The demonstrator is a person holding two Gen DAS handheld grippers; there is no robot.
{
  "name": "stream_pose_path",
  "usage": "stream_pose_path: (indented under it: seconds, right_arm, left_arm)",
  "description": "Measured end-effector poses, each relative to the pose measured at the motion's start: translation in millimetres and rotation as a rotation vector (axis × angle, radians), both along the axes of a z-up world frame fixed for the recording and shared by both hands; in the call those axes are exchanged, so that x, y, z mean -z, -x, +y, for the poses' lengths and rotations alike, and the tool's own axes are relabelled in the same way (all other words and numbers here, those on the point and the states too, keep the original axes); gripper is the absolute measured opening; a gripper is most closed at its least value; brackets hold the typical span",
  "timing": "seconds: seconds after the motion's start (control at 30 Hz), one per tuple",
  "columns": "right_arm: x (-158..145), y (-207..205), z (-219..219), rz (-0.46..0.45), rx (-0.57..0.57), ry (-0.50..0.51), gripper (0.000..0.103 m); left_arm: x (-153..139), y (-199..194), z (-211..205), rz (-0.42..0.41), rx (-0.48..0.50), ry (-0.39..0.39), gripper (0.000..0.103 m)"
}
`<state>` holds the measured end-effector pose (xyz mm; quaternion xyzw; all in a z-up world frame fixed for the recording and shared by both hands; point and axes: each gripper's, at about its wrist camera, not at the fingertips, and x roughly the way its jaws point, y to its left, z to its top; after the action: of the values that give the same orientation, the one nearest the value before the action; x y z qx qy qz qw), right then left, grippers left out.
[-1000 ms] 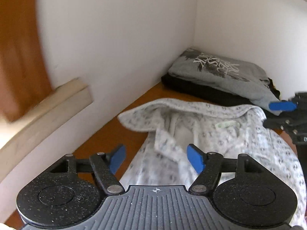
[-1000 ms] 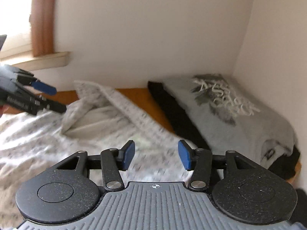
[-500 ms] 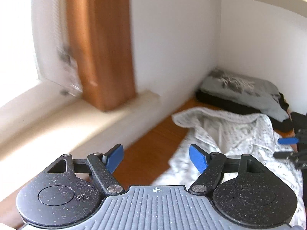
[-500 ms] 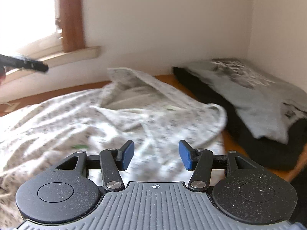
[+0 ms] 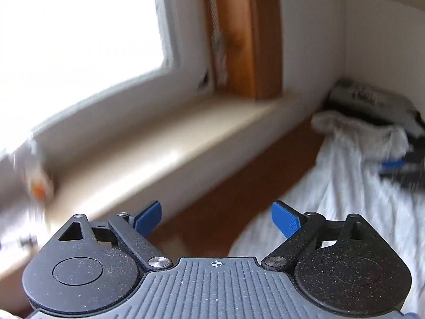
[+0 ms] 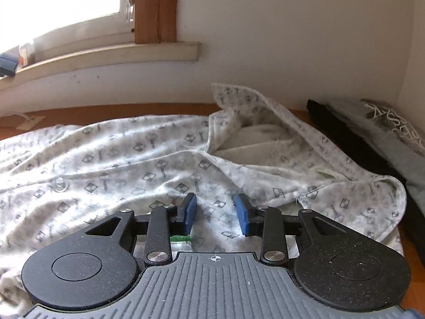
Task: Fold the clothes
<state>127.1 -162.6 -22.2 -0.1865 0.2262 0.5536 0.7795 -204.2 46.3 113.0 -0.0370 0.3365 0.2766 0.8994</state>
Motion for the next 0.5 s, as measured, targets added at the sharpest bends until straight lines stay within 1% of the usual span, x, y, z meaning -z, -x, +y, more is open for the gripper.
stream_pose_path:
  seconds: [0.07,0.17,0.27,0.37,0.43,0.5]
  right_arm:
    - [2,-3,0,0.017,0.003,-0.011,0.035]
    - [5,-6,-1,0.037,0.012,-0.024,0.036]
    - [4,-4,-3,0.037,0.012,-0.024,0.036]
    - [4,-5,-3,0.044,0.014,-0.027,0.036]
    - [4,-5,-3,0.044,0.015,-0.028,0.036]
    - [4,-5,-4,0.042,0.017,-0.028,0.036]
  left_arm:
    - [21,17,7,0.036,-0.011,0.035,0.074]
    - [43,41,11,0.068,-0.015,0.085,0.064]
    - [57,60,13,0.090,-0.024,0.127,0.064]
    - [68,72,13,0.109,-0.017,0.160,0.064]
    - [71,76,12,0.101,-0.007,0.170,0.063]
    - [69,78,11,0.097,0.009,0.177,0.051]
